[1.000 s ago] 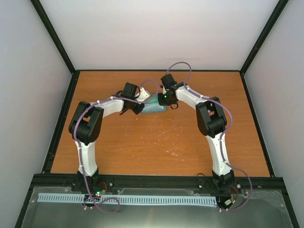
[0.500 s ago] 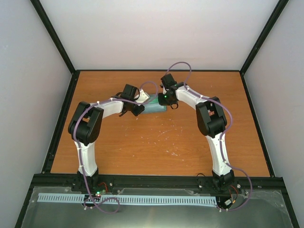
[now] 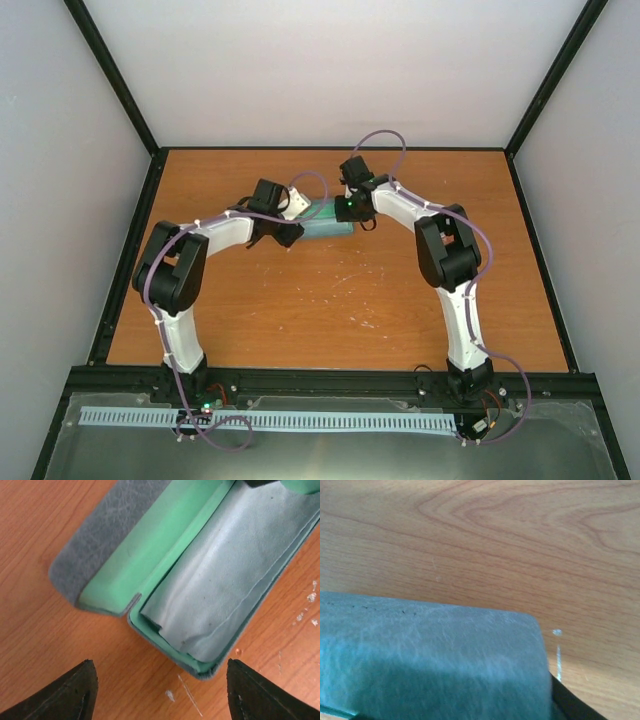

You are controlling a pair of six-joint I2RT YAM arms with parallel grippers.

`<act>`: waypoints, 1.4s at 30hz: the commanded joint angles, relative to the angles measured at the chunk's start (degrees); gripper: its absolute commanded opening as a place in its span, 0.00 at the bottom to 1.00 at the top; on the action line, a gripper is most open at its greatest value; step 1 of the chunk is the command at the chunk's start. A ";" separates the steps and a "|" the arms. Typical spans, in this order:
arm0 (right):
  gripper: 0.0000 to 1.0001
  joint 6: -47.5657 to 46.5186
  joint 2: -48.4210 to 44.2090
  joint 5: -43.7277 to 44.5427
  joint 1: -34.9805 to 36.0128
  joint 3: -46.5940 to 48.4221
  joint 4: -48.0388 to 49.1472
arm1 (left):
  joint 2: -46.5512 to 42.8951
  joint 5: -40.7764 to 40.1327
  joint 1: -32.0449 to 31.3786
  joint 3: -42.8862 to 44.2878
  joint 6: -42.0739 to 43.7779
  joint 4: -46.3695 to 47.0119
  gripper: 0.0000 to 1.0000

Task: Organize the sunglasses
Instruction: Place the glasses cleaning cloth in the sunglasses case, then adjust the sunglasses at the center of the board.

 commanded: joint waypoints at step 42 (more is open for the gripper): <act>0.32 15.01 -36.27 17.00 -18.11 -35.89 -20.43 | -7.37 6.60 11.22 -0.22 -4.78 -3.36 0.33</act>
